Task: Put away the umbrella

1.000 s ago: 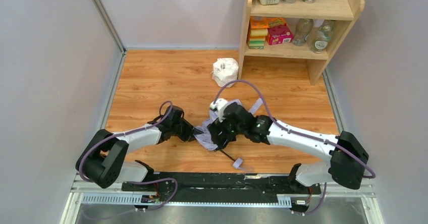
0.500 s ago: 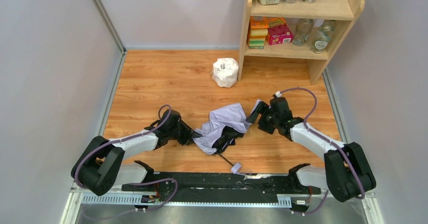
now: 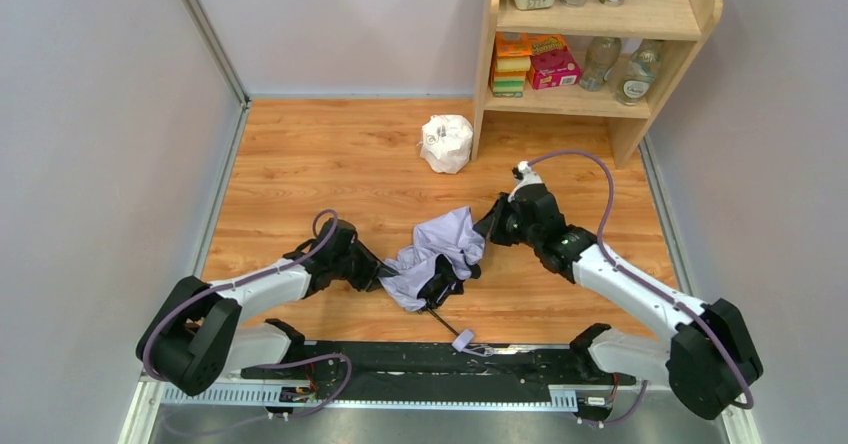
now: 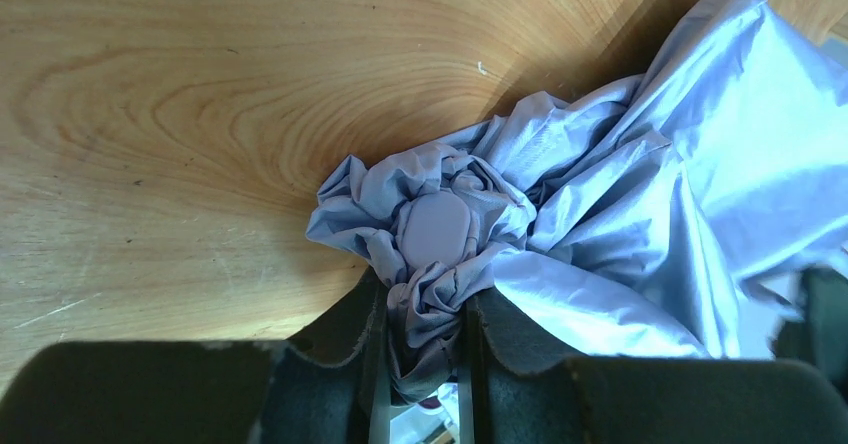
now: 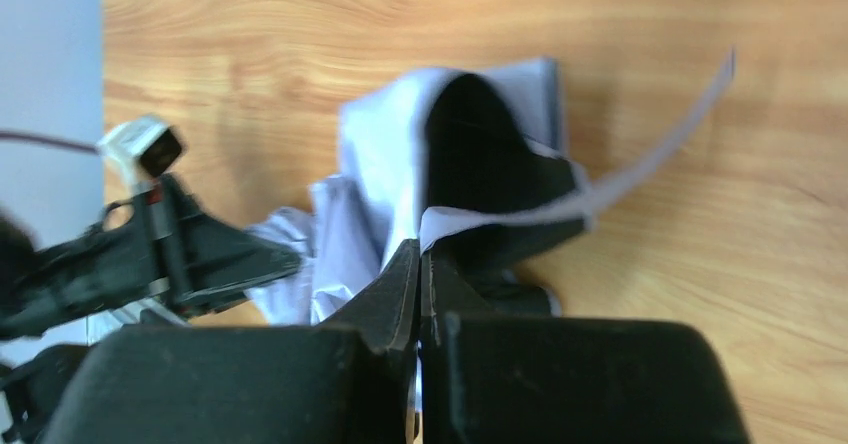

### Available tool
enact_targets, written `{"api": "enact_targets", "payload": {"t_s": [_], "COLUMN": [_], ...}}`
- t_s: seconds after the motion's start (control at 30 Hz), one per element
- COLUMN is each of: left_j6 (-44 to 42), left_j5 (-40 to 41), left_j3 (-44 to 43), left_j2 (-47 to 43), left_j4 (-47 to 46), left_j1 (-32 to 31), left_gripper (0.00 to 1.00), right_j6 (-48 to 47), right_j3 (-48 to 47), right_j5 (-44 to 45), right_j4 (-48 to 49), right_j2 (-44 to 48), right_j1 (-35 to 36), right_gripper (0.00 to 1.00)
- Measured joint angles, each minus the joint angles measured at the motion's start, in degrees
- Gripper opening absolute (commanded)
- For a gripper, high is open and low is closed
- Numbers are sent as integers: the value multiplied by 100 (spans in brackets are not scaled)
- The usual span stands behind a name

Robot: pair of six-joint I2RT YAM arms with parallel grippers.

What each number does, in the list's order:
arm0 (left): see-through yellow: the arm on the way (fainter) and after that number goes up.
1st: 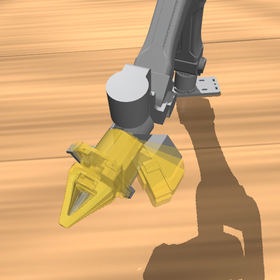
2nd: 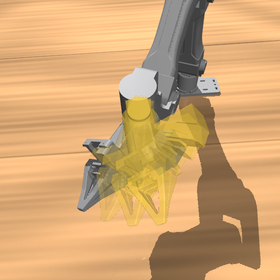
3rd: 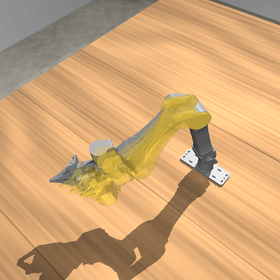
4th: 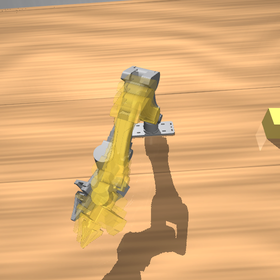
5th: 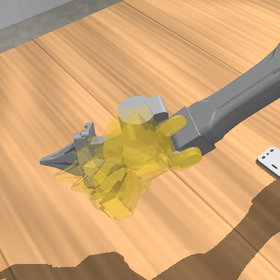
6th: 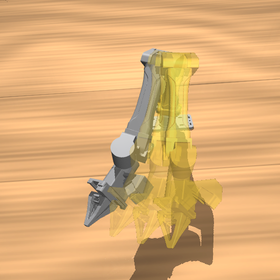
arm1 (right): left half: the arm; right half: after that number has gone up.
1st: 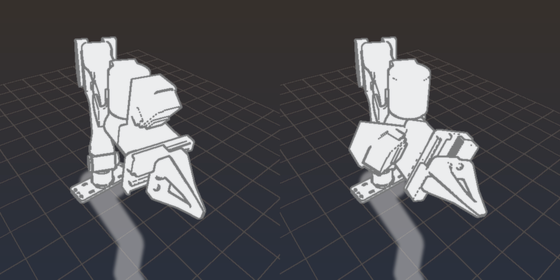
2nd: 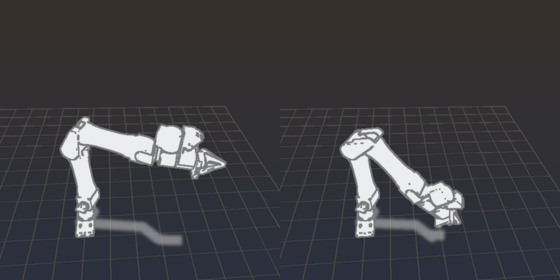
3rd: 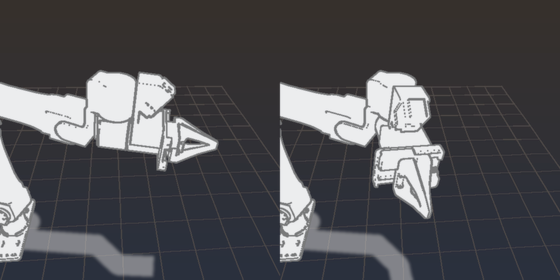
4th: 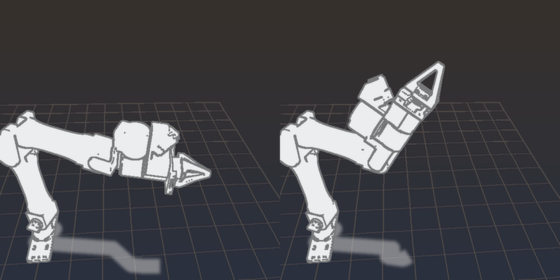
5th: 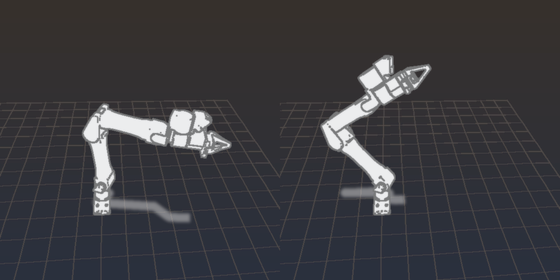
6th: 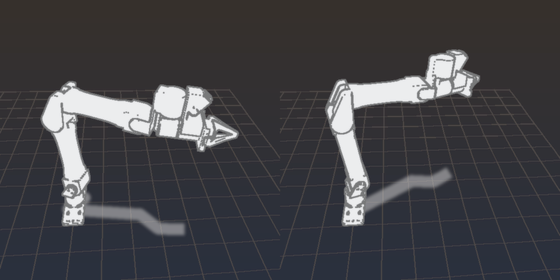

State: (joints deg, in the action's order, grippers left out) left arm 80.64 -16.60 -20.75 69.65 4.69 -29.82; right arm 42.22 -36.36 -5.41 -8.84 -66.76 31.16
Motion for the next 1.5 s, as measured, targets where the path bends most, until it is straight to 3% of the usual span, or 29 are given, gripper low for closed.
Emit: {"api": "enact_targets", "payload": {"t_s": [0.2, 0.5, 0.77, 0.97, 1.13, 1.23, 1.4, 1.5], "left_j6": [-118, -133, -125, -83, -57, -50, -15, 15], "left_j5": [-83, -31, 20, 52, 66, 66, 66, 74], "left_j3": [-133, -90, -55, -33, -31, -31, -31, -70], "left_j2": [210, 39, -85, -155, -177, -177, -164, -160], "left_j4": [-11, 96, 175, 223, 286, 295, 323, 420], "left_j1": [2, 0, 0, 0, 0, 0, 0, 0], "left_gripper": [0, 0, 0, 0, 0, 0, 0, 0], "right_j6": [-754, -1917, -2492, -2599, -2756, -2846, -2962, -2964], "right_j3": [-505, -1244, -1526, -2188, -2199, -2236, -3145, -3665], "right_j5": [293, -70, 361, 654, 1126, 1224, 1403, 1552], "right_j4": [332, 1491, 2031, 1657, 1290, 1244, 485, -199], "right_j2": [197, -1668, -2608, -3812, -3891, -3891, -4205, -4253], "right_j1": [693, 625, 463, 352, 236, 57, -382, -507], "right_gripper": [0, 0, 0, 4, 13, 25, 73, 91]}}
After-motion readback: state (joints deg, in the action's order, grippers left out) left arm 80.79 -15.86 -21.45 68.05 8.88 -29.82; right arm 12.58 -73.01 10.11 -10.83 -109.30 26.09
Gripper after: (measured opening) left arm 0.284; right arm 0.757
